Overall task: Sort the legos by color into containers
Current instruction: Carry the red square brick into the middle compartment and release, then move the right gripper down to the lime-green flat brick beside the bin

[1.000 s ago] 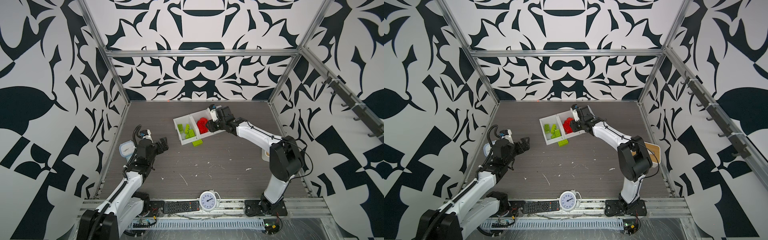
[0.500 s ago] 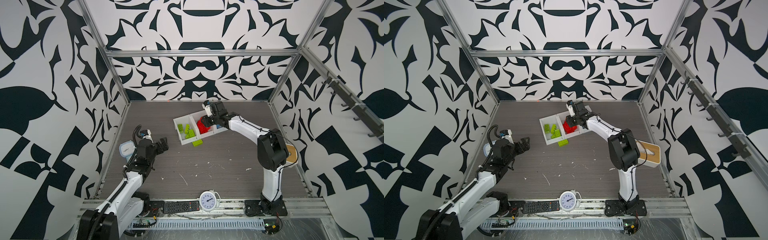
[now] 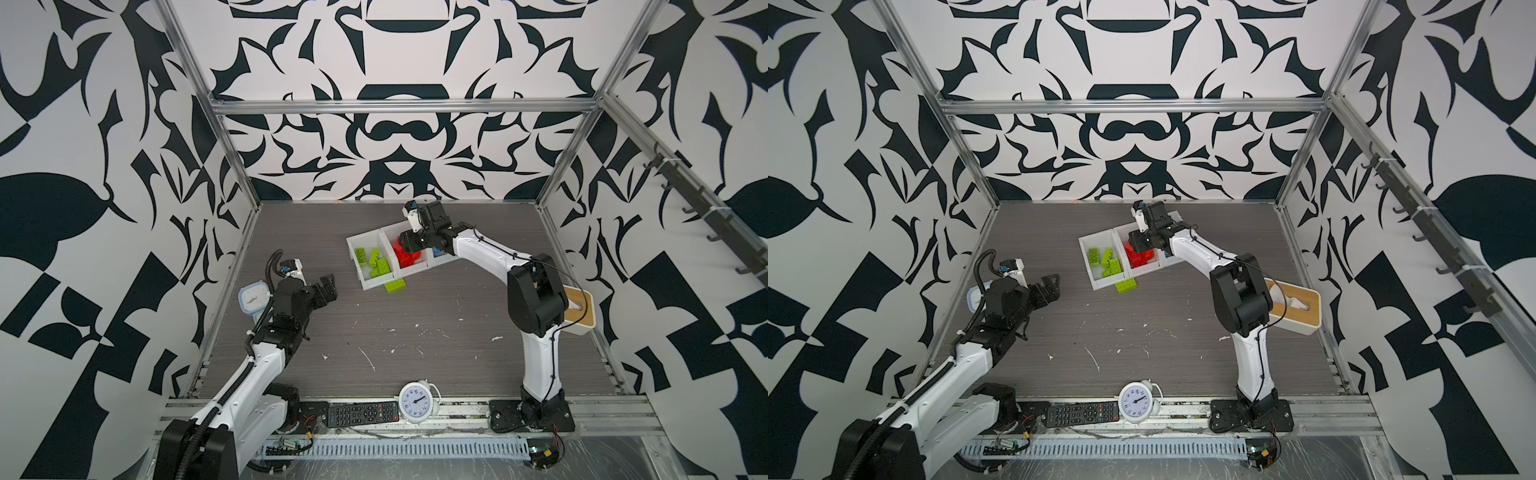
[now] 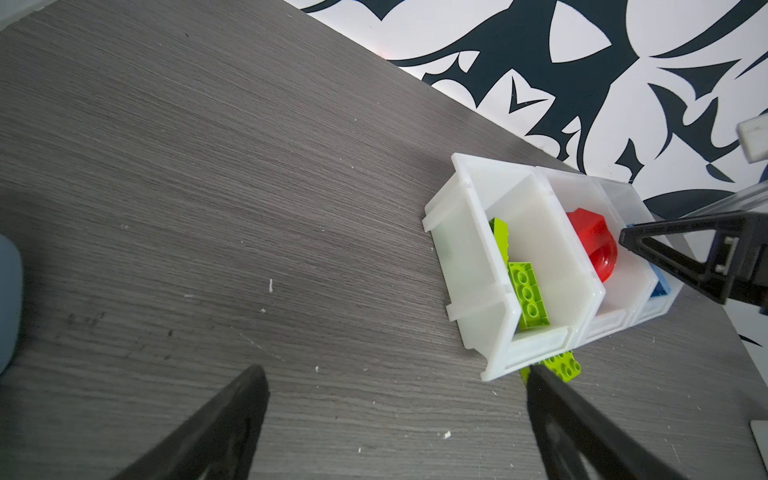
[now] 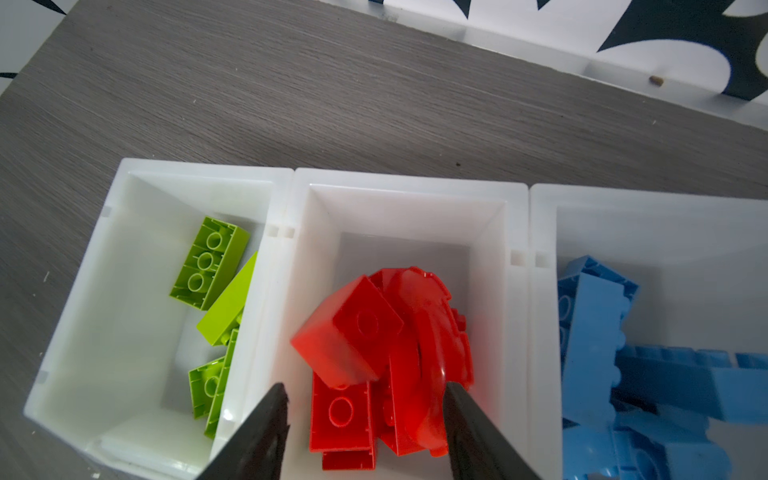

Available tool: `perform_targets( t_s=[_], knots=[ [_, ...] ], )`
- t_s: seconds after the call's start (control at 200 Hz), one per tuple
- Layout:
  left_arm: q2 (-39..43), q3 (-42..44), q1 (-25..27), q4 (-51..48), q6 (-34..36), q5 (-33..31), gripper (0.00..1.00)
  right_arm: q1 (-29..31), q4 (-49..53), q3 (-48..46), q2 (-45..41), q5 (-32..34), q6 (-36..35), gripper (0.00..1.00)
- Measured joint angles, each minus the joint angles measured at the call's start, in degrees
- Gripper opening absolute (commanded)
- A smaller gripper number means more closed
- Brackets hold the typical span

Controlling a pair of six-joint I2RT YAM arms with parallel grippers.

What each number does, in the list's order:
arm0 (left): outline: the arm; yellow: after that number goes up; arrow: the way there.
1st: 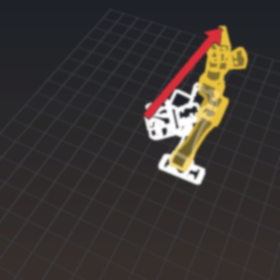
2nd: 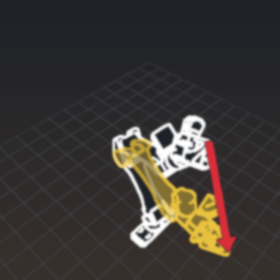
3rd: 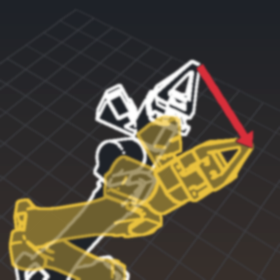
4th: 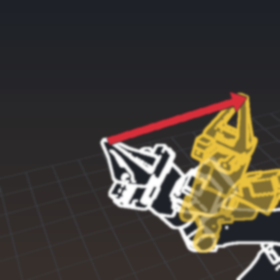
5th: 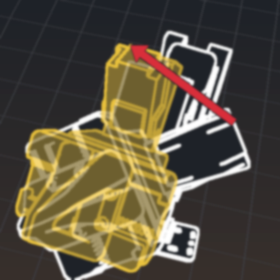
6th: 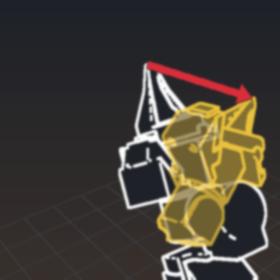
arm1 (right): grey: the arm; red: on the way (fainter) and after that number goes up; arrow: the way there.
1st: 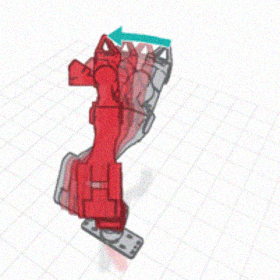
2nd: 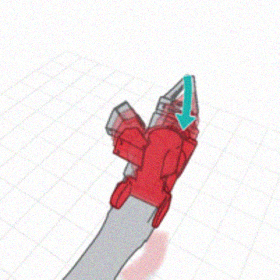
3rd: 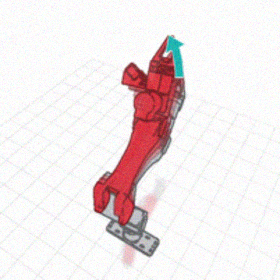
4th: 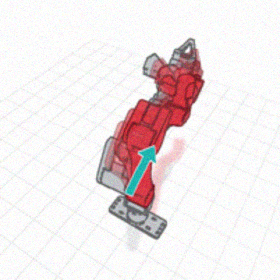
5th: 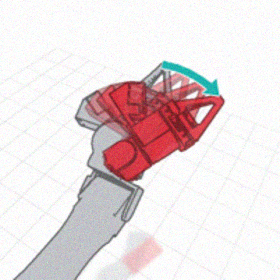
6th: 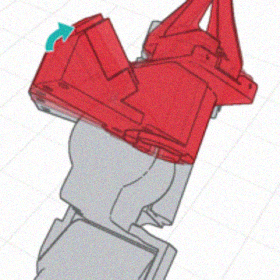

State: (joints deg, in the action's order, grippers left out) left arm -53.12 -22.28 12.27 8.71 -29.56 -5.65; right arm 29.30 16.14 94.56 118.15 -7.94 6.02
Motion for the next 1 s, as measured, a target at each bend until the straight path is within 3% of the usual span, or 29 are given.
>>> perform_targets(
  t_s=[0.16,0.335,0.54,0.745,1.0],
  knots=[
    [0.0,0.0,0.0,0.0,0.0,0.2,1.00,0.0,0.6,-2.3,-2.9,0.0,0.0,0.63],
    [0.0,0.0,0.0,0.0,0.0,0.4,1.00,0.7,-0.3,-11.1,-11.6,0.2,1.5,0.64],
    [-0.2,-0.1,0.0,0.0,0.0,0.6,1.00,7.6,-2.4,-23.0,-19.8,4.0,4.2,0.69],
    [-0.6,-0.2,0.0,0.0,0.0,0.7,1.00,14.1,-3.9,-26.5,-18.9,7.3,6.0,0.78],
    [-0.6,-0.2,0.0,0.0,0.0,0.7,1.00,15.1,-6.1,-26.7,-13.0,10.6,7.0,0.79]
  ],
)
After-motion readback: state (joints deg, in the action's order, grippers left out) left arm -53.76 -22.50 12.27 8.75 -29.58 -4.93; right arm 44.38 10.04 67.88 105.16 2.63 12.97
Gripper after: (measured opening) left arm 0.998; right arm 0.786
